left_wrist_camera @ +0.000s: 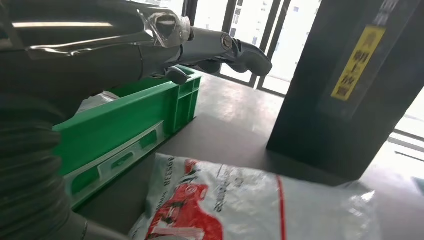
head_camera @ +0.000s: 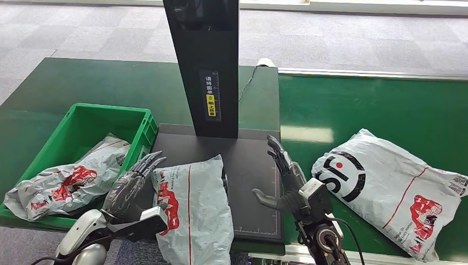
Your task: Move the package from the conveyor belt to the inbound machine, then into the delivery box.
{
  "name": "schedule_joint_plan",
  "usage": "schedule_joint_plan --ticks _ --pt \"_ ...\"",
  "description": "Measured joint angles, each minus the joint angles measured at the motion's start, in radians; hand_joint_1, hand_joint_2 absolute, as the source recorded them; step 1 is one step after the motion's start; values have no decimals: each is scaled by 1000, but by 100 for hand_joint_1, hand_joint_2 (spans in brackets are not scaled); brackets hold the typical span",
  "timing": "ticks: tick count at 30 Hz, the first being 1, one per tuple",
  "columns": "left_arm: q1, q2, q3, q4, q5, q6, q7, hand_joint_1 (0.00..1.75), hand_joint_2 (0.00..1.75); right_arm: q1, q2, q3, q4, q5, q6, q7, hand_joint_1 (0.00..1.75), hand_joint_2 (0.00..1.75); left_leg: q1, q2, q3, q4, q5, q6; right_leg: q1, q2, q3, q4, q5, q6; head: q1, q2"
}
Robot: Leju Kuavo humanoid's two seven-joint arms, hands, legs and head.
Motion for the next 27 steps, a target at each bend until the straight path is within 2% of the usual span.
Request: schedule_joint_plan --ticks 5,9,12,16,20,24,27 --pt "-3 7 -32 32 -103 -78 71 0 175 -2 2 0 0 4 5 9 0 175 0 0 0 0 0 0 0 0 0 0 0 0 0 0" --pt "-15 15 -63 77 -130 -118 91 0 175 -5 3 0 0 7 6 15 0 175 0 0 0 0 0 0 0 0 0 0 0 0 0 0" --pt "-22 29 -87 101 -105 -154 70 0 175 -6 2 0 0 6 5 15 0 175 0 -1 0 0 0 0 0 0 0 0 0 0 0 0" --pt "-62 64 -136 140 -16 -214 -12 0 175 -9 -1 0 0 -7 -1 17 0 175 0 -2 0 0 0 0 0 -1 1 0 0 0 0 0" --pt "-112 77 -187 178 4 -227 -22 0 175 -7 -3 -1 -2 -16 -8 22 0 175 0 -2 1 0 0 0 0 -1 1 0 0 0 0 0" --pt "-154 81 -229 209 21 -237 -22 171 175 -5 -3 -3 -10 -18 -13 27 0 175 0 -3 1 0 0 0 0 -2 2 0 0 0 0 0" --pt "-173 85 -256 223 33 -241 -23 175 175 -3 -3 -4 -17 -18 -17 33 0 175 0 -3 2 0 0 0 0 -2 2 0 0 0 0 0"
